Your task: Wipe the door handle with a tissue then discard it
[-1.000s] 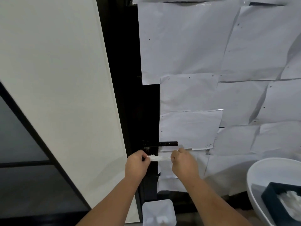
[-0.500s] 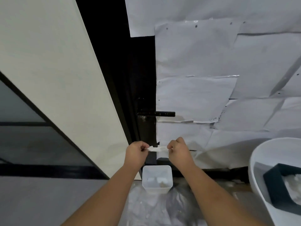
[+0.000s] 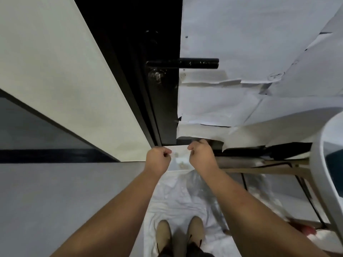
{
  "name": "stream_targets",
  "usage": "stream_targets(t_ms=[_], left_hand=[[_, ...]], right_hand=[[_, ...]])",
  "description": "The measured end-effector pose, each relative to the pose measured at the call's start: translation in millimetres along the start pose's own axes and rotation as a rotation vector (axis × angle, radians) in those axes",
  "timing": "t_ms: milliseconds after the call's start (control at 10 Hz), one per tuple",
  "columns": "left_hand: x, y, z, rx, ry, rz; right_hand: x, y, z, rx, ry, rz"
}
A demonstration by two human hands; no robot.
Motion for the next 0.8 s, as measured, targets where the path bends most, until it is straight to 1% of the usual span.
stream_targets(t_ms=[200, 300, 400, 500, 600, 700, 800], left_hand=[[43.6, 25.6, 23.6, -0.028, 0.071, 0.048], [62.0, 35.6, 33.5, -0.037, 0.186, 0.086], [73.2, 45.2, 37.0, -0.044, 0.295, 0.132], [78.8, 54.7, 38.6, -0.086, 0.311, 0.138], [78.7, 56.3, 33.7, -0.115, 0.298, 0.120], [66.4, 47.2, 29.4, -0.097, 0.311, 0.111], [48.4, 36.0, 24.2, -0.053, 0.280, 0.121]], right_hand=[[43.6, -31.7, 17.9, 0.098, 0.047, -0.001], [57.6, -46.2, 25.9, 0.148, 0.118, 0.009], [63.2, -59.7, 28.2, 0.238, 0.182, 0.008], [65.1, -69.9, 25.7, 0.267, 0.205, -0.029], [63.6, -71.7, 20.1, 0.256, 0.203, -0.059], [54.2, -58.5, 17.5, 0.253, 0.177, -0.039], [41.7, -38.3, 12.0, 0.206, 0.112, -0.021]])
Point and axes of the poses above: each hand's wrist, its own z-axis towards the middle knuckle, its own x-axis out of the palm, y = z × x, the point moved 2 cm from there along z, towards the middle knuckle, and after that the axes turned 11 degrees about z, right-handed, at the moved point
